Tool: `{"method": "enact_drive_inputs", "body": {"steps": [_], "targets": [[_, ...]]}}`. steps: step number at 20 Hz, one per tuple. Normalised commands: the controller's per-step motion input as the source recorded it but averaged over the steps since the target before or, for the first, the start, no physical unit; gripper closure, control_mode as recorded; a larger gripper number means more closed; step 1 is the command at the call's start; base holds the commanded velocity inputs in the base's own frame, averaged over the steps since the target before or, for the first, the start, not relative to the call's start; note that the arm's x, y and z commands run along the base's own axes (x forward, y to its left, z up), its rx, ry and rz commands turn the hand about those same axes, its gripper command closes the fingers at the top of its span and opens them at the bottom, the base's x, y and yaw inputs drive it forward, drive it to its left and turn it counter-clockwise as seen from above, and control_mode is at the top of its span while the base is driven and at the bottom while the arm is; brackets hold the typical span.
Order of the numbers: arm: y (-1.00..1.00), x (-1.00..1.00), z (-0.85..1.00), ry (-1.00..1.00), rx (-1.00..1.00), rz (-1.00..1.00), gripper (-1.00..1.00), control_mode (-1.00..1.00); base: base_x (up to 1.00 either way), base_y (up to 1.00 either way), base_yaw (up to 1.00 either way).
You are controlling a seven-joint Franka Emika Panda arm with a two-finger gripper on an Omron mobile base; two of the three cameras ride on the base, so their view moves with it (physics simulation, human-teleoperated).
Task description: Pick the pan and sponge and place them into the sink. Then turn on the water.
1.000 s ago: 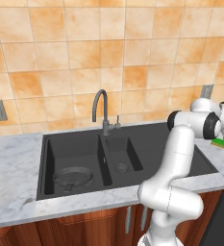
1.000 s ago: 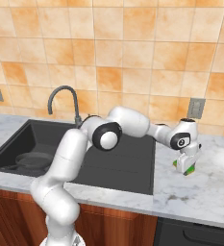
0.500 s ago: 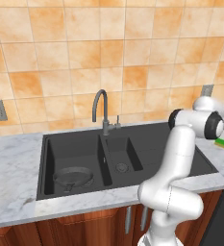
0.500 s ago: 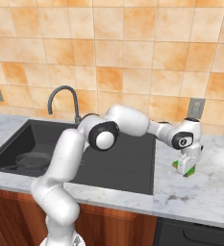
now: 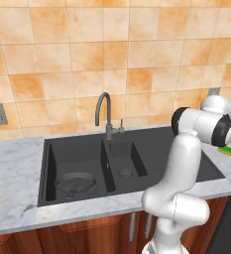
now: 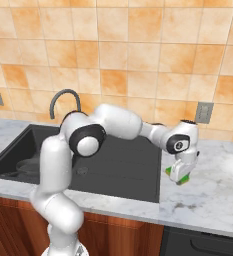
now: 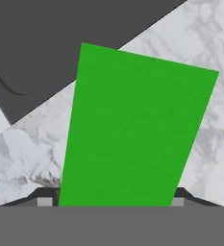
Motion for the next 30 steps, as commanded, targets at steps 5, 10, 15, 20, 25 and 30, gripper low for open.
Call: {"method": "enact_drive_inputs", "body": {"steps": [5,10,15,20,25,30], "targets": [[0.55,-0.21,0.40,0.00,0.00,0.01,1.00,-1.00,0.00,0.00,0.00],[0.42,-0.16,0.33,0.00,0.00,0.00,1.00,-1.00,0.00,0.00,0.00],[0.45,-0.21,0.30,0.00,0.03,0.00,1.00,-1.00,0.00,0.00,0.00],[0.54,-0.21,0.25,0.00,0.03,0.00,1.00,-1.00,0.00,0.00,0.00],[0.51,-0.27,0.18,0.00,0.05,0.00,1.00,-1.00,0.00,0.00,0.00],[0.51,-0.25,0.16,0.00,0.05,0.00,1.00,-1.00,0.00,0.00,0.00]]}}
